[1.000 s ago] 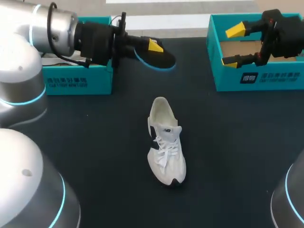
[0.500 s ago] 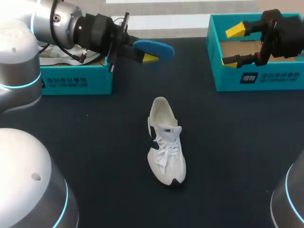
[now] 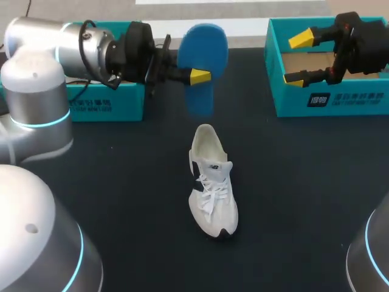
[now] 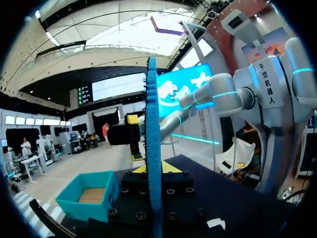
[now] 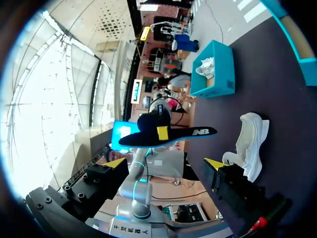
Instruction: Take the shoe out of the shoebox, open the shoe tongue, remove and reinsert the insole, then place the shoe into the shoebox
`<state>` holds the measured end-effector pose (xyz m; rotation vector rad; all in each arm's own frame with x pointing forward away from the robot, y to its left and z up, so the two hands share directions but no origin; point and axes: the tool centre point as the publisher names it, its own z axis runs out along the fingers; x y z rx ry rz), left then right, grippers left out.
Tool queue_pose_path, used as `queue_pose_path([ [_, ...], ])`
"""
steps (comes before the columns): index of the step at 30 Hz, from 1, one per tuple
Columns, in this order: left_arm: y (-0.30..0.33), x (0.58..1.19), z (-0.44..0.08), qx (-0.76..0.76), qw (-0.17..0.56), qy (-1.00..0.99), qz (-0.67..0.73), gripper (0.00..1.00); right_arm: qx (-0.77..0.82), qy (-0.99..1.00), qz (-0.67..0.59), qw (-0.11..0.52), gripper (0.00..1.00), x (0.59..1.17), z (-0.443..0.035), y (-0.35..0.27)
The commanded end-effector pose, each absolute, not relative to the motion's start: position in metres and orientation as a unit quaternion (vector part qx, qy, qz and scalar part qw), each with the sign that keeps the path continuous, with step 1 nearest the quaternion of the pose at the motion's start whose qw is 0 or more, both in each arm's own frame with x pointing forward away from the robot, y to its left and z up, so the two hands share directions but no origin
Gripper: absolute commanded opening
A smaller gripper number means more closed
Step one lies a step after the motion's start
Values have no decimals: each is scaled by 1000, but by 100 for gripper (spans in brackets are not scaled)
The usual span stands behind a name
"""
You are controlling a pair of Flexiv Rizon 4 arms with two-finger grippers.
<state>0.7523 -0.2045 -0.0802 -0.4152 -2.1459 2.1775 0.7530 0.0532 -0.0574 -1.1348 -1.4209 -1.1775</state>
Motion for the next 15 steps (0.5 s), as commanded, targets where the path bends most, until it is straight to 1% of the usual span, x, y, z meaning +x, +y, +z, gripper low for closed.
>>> queue_pose_path([
  [1,-205,747,-84,376,282,-526,709,0,-464,-580,-479,468,100,753,-57,53],
  [8,-205,747,-84,376,282,-526,709,0,-464,-580,-479,468,100,753,-57,53],
  [10,-203,747,-77,419,314,-517,677,0,-464,-580,-479,468,100,753,-57,53],
  [11,-202,747,-76,444,313,-530,651,0,-464,-580,-479,468,100,753,-57,53],
  [13,-201,746,-73,469,336,-535,618,0,-464,-580,-479,468,100,753,-57,53],
  [15,-201,745,-73,474,339,-541,606,0,-464,-580,-479,468,100,753,-57,53],
])
